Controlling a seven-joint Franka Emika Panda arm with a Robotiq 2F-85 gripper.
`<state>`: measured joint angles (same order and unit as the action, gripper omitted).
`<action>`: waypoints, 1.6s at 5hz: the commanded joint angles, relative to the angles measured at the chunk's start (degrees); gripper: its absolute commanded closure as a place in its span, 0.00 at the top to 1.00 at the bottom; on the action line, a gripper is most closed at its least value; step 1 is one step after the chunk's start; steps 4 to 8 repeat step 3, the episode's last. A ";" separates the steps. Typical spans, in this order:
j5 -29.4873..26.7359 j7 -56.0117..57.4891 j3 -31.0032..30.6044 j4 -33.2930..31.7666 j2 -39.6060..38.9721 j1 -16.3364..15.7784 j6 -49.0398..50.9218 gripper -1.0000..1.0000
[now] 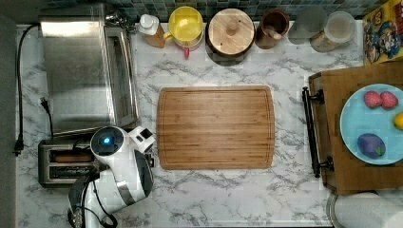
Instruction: Turn on the toaster.
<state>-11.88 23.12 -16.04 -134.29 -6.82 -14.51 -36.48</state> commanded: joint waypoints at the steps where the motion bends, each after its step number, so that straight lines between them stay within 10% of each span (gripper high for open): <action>1: 1.67 -3.68 1.59 0.44 -2.39 0.45 -1.58 0.00; 8: 2.07 -3.98 -0.35 0.40 -2.48 2.38 -1.63 0.00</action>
